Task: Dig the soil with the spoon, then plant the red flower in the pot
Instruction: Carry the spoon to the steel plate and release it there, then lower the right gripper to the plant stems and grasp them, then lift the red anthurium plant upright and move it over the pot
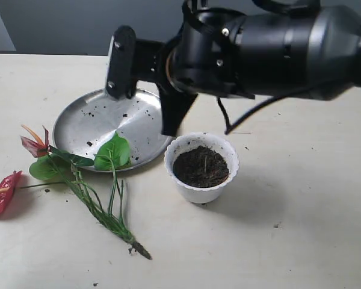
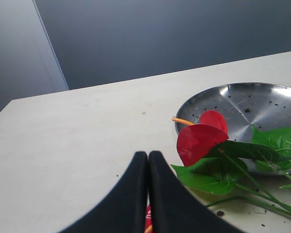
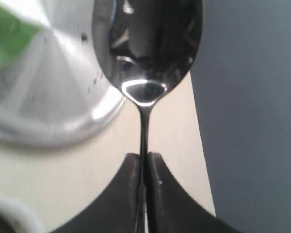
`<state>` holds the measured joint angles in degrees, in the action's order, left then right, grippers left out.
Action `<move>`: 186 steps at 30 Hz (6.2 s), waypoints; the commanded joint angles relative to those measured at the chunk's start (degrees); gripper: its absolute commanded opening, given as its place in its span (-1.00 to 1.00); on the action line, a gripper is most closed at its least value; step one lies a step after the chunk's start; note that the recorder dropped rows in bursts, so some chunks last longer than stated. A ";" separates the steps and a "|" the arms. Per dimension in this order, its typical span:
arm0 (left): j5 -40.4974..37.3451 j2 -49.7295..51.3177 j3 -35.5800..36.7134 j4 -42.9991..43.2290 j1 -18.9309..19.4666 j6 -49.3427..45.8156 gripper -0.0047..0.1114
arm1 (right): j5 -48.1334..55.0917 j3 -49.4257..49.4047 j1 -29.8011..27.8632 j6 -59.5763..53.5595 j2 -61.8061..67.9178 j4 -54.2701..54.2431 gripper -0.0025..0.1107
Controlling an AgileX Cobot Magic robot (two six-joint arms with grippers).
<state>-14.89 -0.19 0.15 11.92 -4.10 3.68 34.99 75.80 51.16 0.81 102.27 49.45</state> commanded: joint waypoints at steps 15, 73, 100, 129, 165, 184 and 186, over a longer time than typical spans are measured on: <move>0.39 0.19 -0.15 -0.29 -0.13 0.21 -0.89 | -1.71 33.55 -3.84 0.76 30.88 -16.64 -0.96; 0.39 0.19 -0.15 -0.29 -0.13 0.21 -0.89 | 1.25 9.51 2.47 -11.23 9.53 -61.43 -0.52; 0.39 0.19 -0.15 -0.29 -0.13 0.21 -0.89 | -5.15 9.69 2.59 -11.57 14.28 -64.57 0.05; 0.39 0.19 -0.15 -0.29 -0.13 0.21 -0.89 | -4.39 9.69 2.59 -20.96 18.20 -76.54 -0.94; 0.39 0.19 -0.15 -0.29 -0.13 0.21 -0.89 | -95.57 -49.22 -5.86 -3.73 -16.43 -65.83 -0.97; 0.39 0.19 -0.15 -0.29 -0.13 0.21 -0.89 | -104.95 -47.29 -5.86 2.42 1.17 -65.35 -0.97; 0.39 0.19 -0.15 -0.29 -0.13 0.21 -0.89 | -104.95 -45.52 -5.86 2.42 3.33 -64.51 -0.97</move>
<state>-14.89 -0.19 0.15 11.92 -4.10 3.68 -68.51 28.14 45.63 2.65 103.14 -16.39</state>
